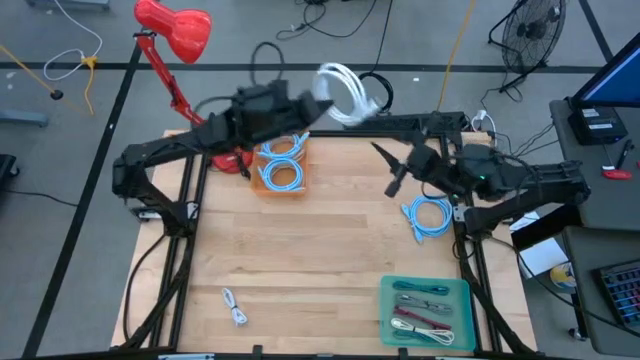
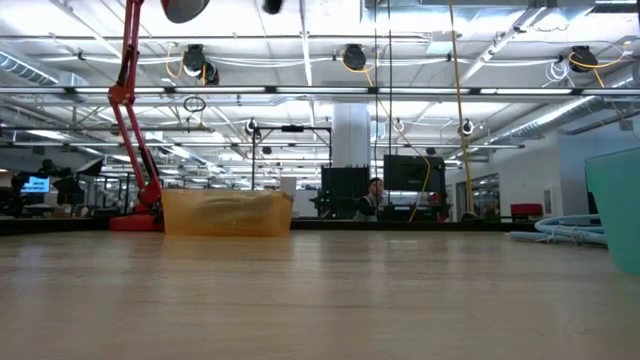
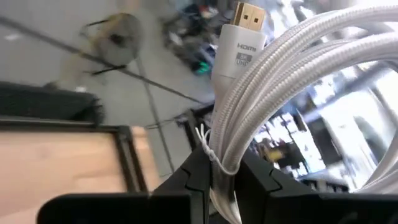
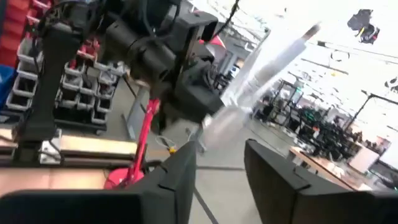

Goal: Pick & Place USB Port
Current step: Put the white wire cable into the orange bin

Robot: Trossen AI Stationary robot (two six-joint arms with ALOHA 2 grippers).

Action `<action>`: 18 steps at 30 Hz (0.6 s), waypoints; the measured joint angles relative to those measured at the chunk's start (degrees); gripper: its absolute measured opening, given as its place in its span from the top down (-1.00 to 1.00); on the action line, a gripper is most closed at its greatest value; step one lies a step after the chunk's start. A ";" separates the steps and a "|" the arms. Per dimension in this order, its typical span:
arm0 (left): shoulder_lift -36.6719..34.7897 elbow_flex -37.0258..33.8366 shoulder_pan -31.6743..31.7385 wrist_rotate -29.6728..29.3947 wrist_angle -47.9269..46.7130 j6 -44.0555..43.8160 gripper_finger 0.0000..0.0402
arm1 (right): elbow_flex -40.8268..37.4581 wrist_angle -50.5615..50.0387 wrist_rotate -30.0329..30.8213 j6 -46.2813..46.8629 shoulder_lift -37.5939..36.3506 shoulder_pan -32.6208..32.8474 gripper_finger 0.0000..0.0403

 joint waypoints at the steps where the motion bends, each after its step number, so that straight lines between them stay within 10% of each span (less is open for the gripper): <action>1: -1.08 0.00 0.12 -0.11 -3.17 -2.10 0.78 | 0.07 -1.62 1.66 0.52 -0.53 0.89 0.34; 13: -10.93 0.08 0.79 12.91 -61.38 -21.51 0.78 | -0.10 -21.42 6.52 14.68 -8.53 10.32 0.22; 18: -10.17 -0.01 3.41 12.93 -67.94 -22.37 0.78 | -0.13 -23.82 4.31 17.98 -11.86 13.58 0.23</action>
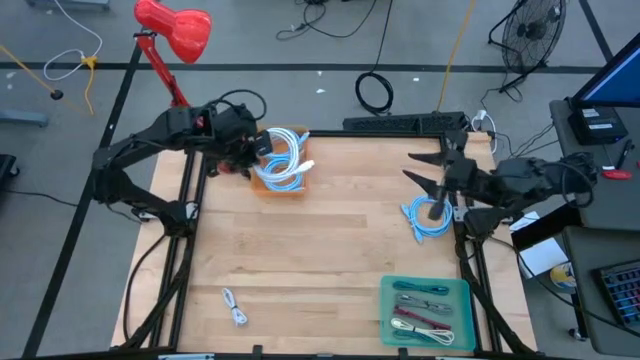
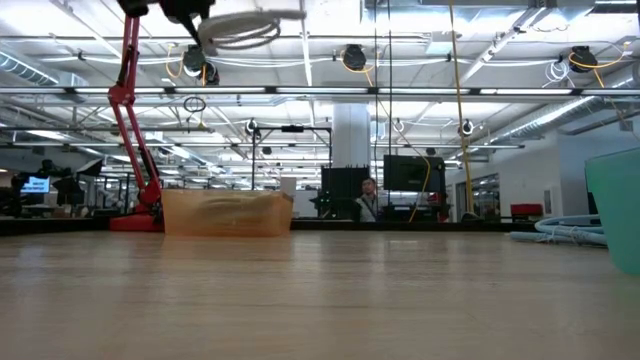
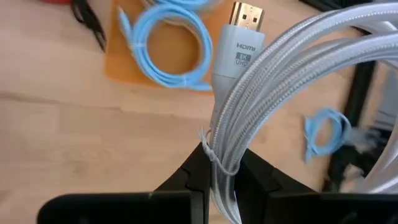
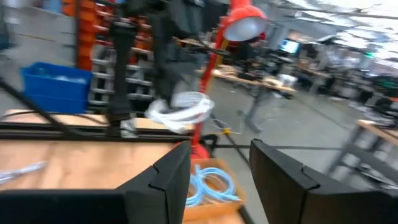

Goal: Pick & Place USB Port
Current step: Put the white wire cable into the orange bin

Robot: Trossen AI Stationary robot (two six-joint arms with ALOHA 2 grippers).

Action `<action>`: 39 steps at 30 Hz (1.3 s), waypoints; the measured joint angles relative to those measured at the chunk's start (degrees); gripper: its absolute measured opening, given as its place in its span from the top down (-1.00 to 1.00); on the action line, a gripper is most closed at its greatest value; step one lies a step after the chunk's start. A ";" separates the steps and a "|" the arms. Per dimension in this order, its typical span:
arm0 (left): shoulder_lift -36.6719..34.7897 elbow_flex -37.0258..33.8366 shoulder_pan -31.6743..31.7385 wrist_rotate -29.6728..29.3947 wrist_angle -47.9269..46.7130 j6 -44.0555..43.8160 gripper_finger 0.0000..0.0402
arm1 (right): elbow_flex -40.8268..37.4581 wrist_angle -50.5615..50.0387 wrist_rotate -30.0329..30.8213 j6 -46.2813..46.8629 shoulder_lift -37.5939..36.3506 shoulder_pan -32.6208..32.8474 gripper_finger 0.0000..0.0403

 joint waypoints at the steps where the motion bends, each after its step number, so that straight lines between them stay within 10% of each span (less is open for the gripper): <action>1: 0.39 -0.31 0.35 -0.35 0.29 -0.02 0.78 | 0.00 -0.66 -0.87 0.49 -0.38 0.51 0.24; 15: 2.19 -29.76 9.87 9.65 30.30 -3.01 0.78 | -0.04 -3.04 -2.38 3.57 -1.54 7.14 0.25; 39: 4.65 -45.24 17.77 13.65 42.96 -5.30 0.78 | -0.04 -3.10 -2.30 3.05 -0.50 9.77 0.29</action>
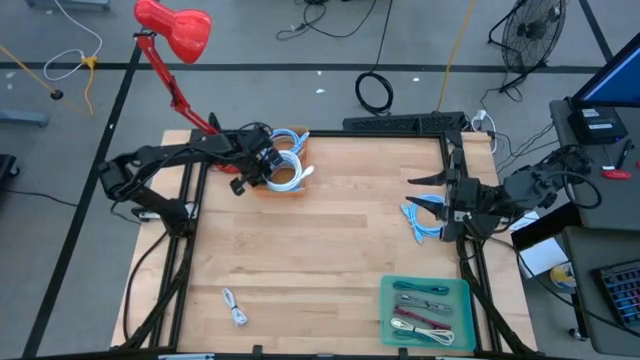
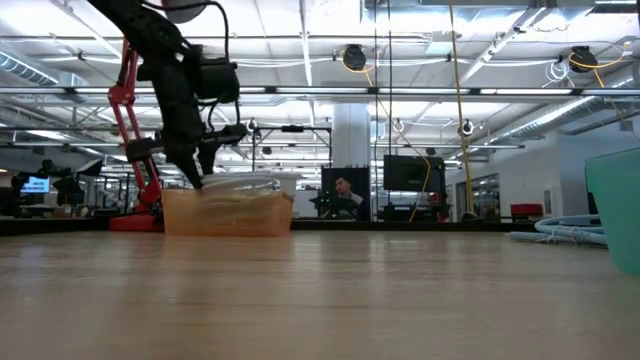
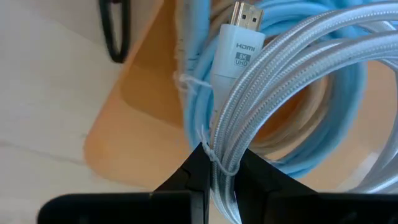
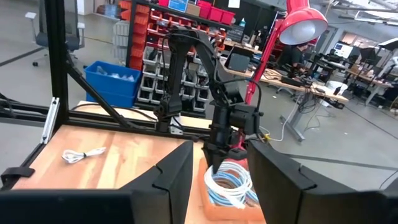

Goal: Pick & Place USB Port
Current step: Put the white wire cable into the orange bin

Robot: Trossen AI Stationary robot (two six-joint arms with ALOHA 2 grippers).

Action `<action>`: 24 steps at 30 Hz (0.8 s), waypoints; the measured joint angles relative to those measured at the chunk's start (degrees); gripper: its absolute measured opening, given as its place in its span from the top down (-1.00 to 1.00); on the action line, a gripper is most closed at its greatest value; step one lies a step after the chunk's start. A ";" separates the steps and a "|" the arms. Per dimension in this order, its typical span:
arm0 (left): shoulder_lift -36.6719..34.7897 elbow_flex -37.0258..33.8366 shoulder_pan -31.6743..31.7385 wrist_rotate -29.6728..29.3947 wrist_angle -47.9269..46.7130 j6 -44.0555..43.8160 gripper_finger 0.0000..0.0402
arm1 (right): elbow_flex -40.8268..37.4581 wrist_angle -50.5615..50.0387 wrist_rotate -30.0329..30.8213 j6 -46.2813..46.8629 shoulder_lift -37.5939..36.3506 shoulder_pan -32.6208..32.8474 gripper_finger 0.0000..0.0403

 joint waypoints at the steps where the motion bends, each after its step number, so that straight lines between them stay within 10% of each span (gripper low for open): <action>1: 0.28 -0.14 0.16 0.56 -0.02 0.05 0.78 | 0.00 0.00 -0.02 -0.19 0.00 0.00 0.29; 24: 0.45 -1.92 0.58 1.98 -3.33 -1.48 0.56 | 0.00 -1.40 -0.09 -0.58 -0.83 0.00 0.28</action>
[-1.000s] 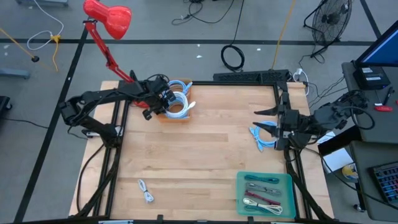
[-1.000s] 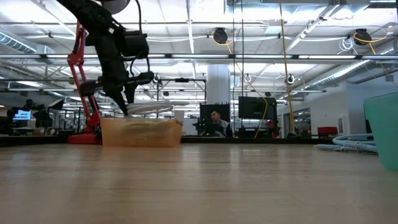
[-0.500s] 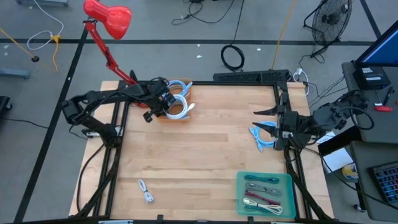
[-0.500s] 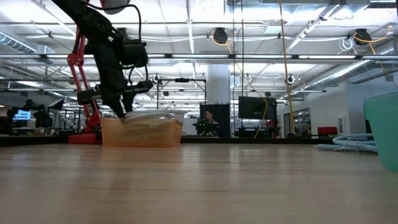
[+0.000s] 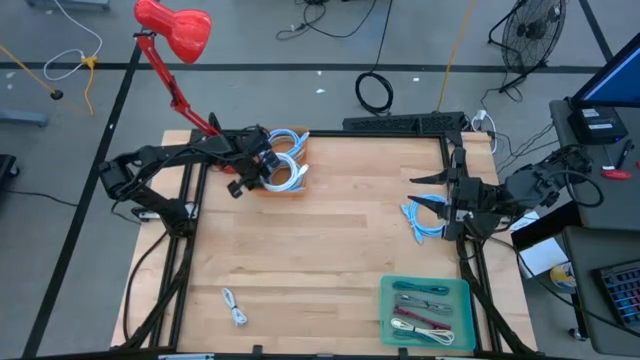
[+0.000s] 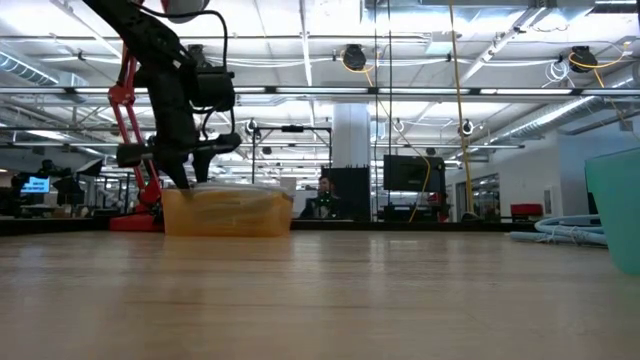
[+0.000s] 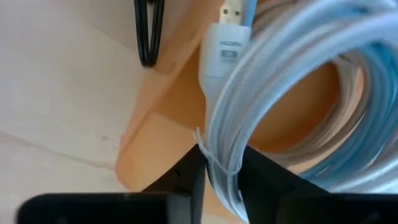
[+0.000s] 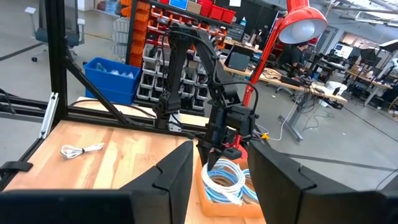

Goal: Pick & Place USB Port
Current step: Put the white wire cable into the orange bin, then put the light blue wire cable into the orange bin

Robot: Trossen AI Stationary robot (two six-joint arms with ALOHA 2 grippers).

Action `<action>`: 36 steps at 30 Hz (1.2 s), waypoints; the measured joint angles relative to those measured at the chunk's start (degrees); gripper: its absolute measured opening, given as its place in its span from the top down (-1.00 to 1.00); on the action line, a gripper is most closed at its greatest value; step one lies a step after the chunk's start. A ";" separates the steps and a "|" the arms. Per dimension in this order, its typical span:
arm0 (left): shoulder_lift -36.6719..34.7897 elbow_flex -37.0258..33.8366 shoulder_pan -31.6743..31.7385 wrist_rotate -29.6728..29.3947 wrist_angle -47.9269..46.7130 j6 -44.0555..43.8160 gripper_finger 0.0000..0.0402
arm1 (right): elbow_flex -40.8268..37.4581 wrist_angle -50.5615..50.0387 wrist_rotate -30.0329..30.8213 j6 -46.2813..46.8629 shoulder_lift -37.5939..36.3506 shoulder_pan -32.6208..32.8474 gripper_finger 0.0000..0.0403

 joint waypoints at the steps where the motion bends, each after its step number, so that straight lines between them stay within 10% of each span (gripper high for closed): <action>1: 0.00 0.00 -0.03 0.44 0.37 0.08 0.52 | 0.00 -0.07 0.00 0.01 -0.01 0.00 0.28; 36: -1.73 0.02 -0.09 5.68 -5.38 8.01 0.15 | -0.02 -1.15 -0.07 1.24 -0.02 0.00 0.28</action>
